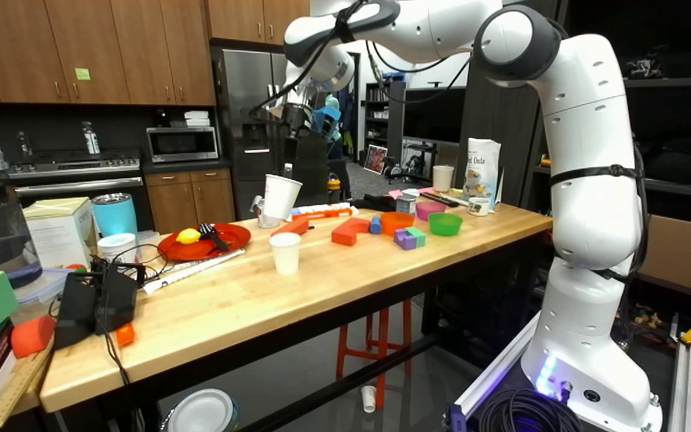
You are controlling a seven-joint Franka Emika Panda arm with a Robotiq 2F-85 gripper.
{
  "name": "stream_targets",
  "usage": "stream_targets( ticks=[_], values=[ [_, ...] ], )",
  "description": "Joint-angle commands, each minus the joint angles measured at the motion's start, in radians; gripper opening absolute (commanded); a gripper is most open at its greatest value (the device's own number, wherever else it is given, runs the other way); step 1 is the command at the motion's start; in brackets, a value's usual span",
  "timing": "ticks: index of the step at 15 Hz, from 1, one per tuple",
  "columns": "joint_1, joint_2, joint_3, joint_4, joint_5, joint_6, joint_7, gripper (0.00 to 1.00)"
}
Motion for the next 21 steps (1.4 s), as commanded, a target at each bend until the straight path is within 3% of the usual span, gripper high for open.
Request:
stream_targets(
  ticks=[1,5,8,21],
  values=[
    [0.008,-0.01,-0.014,0.025,-0.029,-0.104,0.136,0.01],
    [0.013,-0.001,-0.022,0.055,-0.053,-0.224,0.323,0.01],
    [0.018,0.012,-0.025,0.091,-0.087,-0.269,0.393,0.01],
    [0.055,0.172,-0.011,0.319,-0.283,-0.241,0.282,0.01]
  ],
)
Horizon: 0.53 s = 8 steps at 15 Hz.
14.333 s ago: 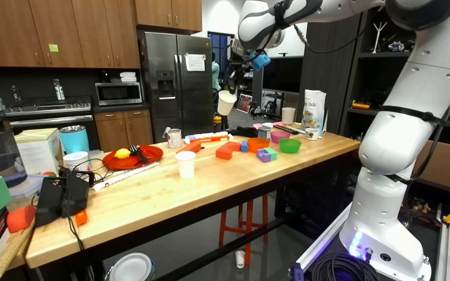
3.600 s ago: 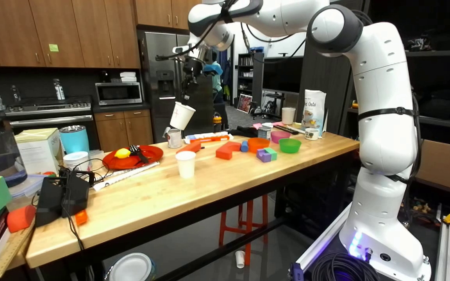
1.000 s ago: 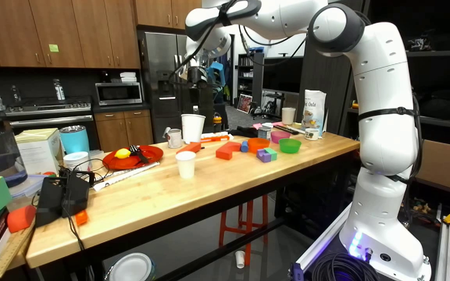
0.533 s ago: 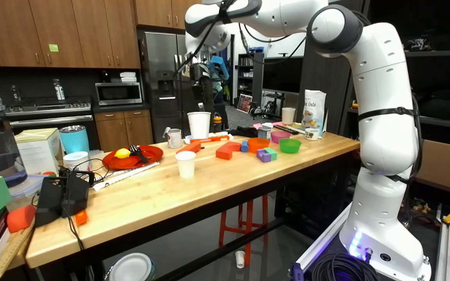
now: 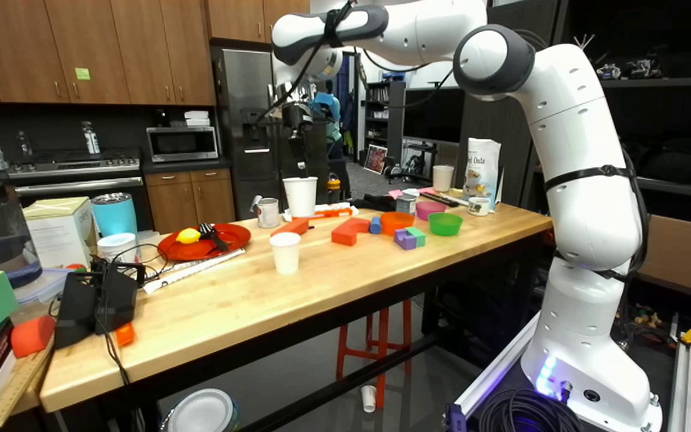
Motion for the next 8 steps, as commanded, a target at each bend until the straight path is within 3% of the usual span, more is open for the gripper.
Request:
stream_targets(
  ticks=[1,8],
  values=[
    [0.013,0.061,0.001,0.093,-0.039,0.012,-0.05,0.01],
    [0.027,0.126,0.001,0.154,-0.039,0.046,-0.092,0.01]
  ],
)
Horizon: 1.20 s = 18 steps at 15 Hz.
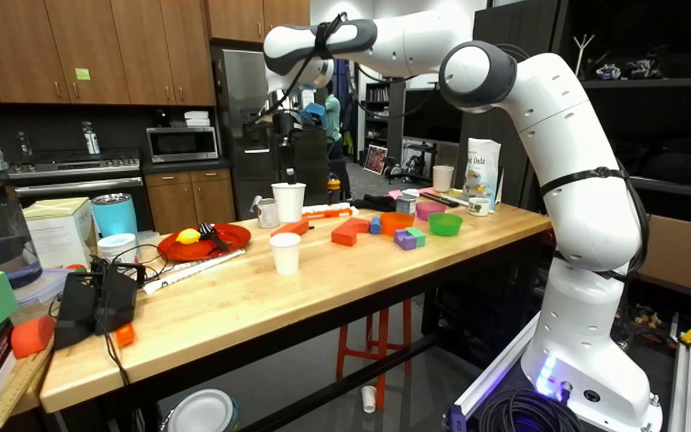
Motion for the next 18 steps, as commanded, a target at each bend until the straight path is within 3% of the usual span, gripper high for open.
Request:
stream_targets(
  ticks=[1,15,16,17,18],
  values=[
    [0.01,0.039,-0.001,0.063,-0.018,-0.005,-0.015,0.01],
    [0.023,0.087,-0.001,0.105,-0.006,-0.03,0.009,0.01],
    [0.024,0.086,-0.002,0.103,-0.008,-0.031,0.011,0.18],
    [0.025,0.086,-0.002,0.104,-0.008,-0.034,0.01,0.28],
    [0.026,0.086,-0.001,0.103,-0.006,-0.037,0.01,0.32]
  ],
)
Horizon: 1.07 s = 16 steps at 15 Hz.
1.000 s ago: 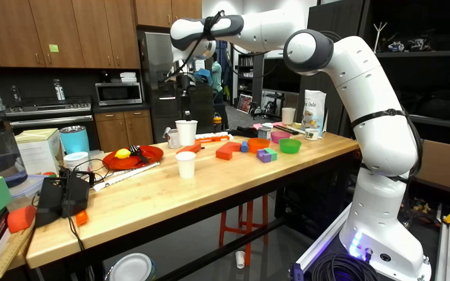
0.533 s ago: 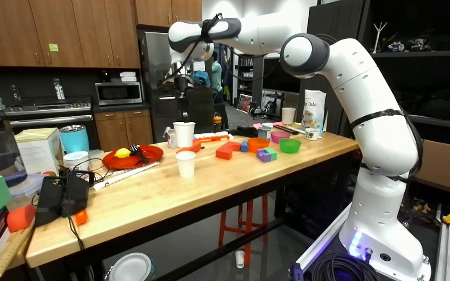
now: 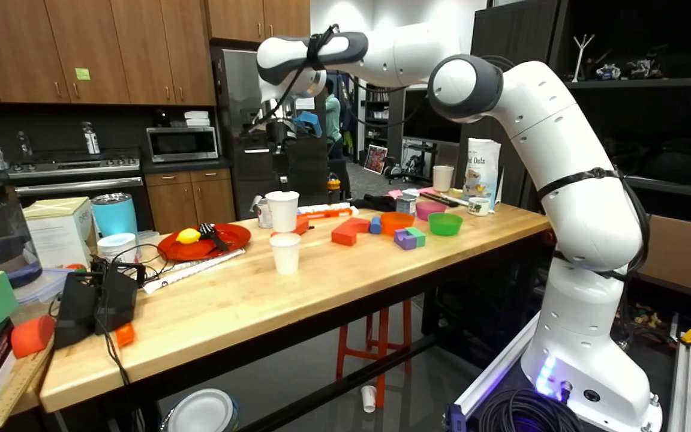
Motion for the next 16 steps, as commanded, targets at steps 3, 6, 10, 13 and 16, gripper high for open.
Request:
stream_targets(
  ticks=[3,6,10,13,16],
  values=[
    [0.009,0.008,-0.002,0.033,-0.008,-0.044,0.014,0.5],
    [0.008,0.008,-0.002,0.035,-0.007,-0.048,0.013,0.72],
    [0.005,0.007,-0.001,0.036,-0.003,-0.044,0.01,0.98],
    [0.004,0.007,-0.001,0.035,-0.001,-0.04,0.009,1.0],
    [0.002,0.007,0.0,0.036,0.002,-0.039,0.007,1.0]
  ],
)
